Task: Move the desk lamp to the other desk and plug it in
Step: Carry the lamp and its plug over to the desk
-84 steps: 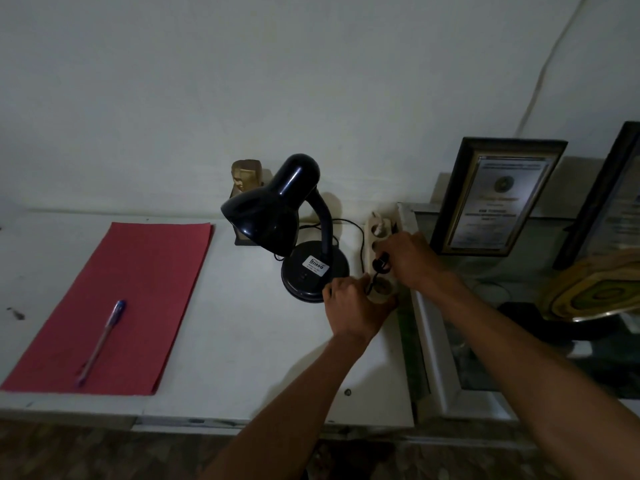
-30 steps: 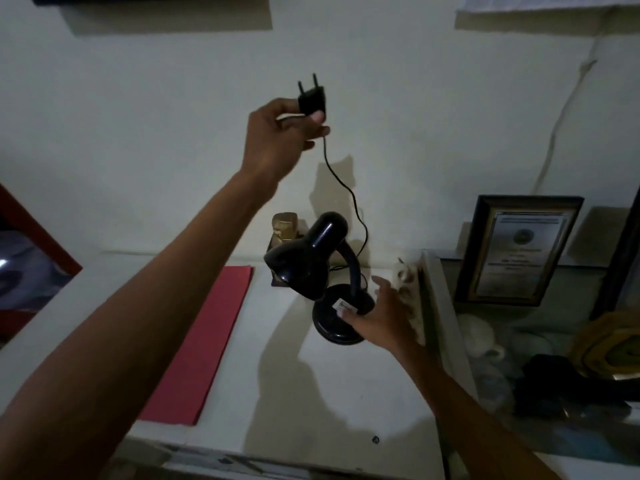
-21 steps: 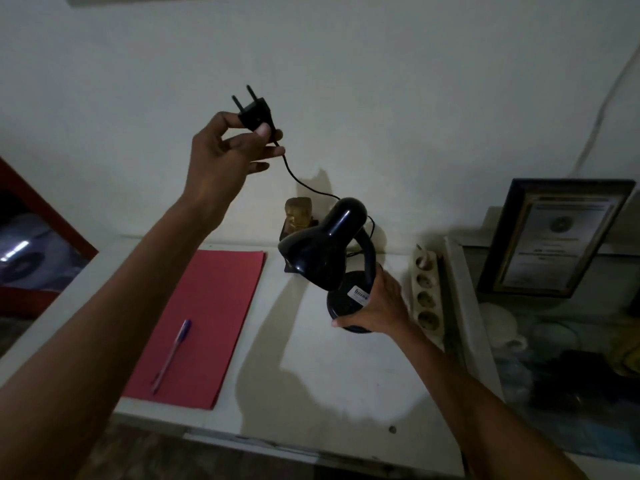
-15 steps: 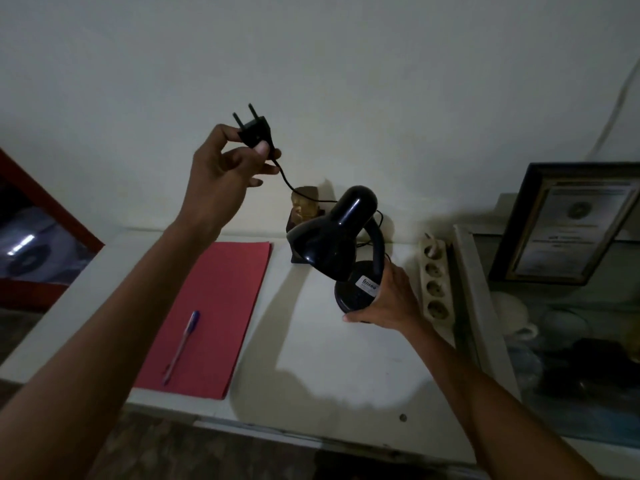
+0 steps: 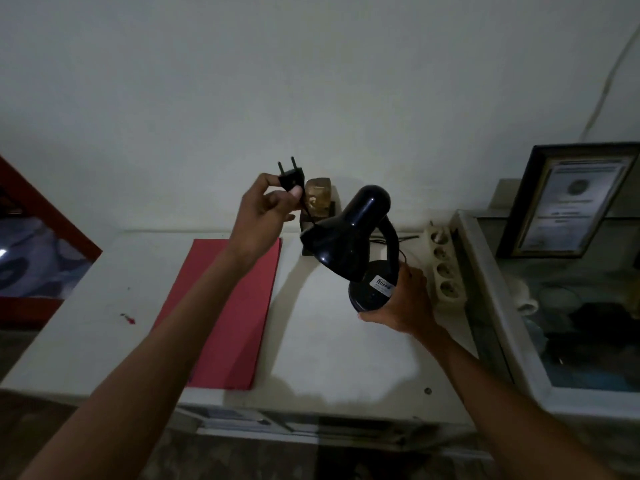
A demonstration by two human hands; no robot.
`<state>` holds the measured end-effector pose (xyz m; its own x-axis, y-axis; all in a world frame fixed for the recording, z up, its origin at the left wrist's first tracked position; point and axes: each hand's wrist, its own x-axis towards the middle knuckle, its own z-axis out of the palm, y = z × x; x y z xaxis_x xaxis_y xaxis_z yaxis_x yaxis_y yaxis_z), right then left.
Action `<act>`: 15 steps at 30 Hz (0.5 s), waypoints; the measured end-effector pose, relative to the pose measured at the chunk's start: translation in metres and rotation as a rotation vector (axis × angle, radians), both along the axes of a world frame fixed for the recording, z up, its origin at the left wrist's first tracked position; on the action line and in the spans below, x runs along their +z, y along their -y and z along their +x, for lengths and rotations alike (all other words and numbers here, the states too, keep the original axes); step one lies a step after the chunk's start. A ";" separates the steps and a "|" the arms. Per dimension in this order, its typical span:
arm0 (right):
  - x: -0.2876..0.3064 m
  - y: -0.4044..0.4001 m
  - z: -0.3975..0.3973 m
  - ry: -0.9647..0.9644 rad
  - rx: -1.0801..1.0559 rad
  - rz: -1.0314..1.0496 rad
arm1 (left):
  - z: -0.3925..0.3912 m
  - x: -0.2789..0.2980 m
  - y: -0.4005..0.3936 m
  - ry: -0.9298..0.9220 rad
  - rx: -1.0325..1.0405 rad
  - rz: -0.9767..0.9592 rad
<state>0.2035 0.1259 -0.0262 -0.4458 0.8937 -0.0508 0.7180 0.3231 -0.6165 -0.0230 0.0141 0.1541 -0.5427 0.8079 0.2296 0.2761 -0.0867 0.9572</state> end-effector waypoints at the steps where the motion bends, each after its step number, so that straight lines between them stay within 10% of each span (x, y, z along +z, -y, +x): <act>1: -0.001 0.006 0.001 -0.009 0.000 0.010 | -0.002 -0.004 0.003 0.010 -0.004 0.004; 15: 0.087 0.069 0.049 -0.223 -0.052 0.004 | 0.019 0.033 0.039 -0.012 -0.111 0.185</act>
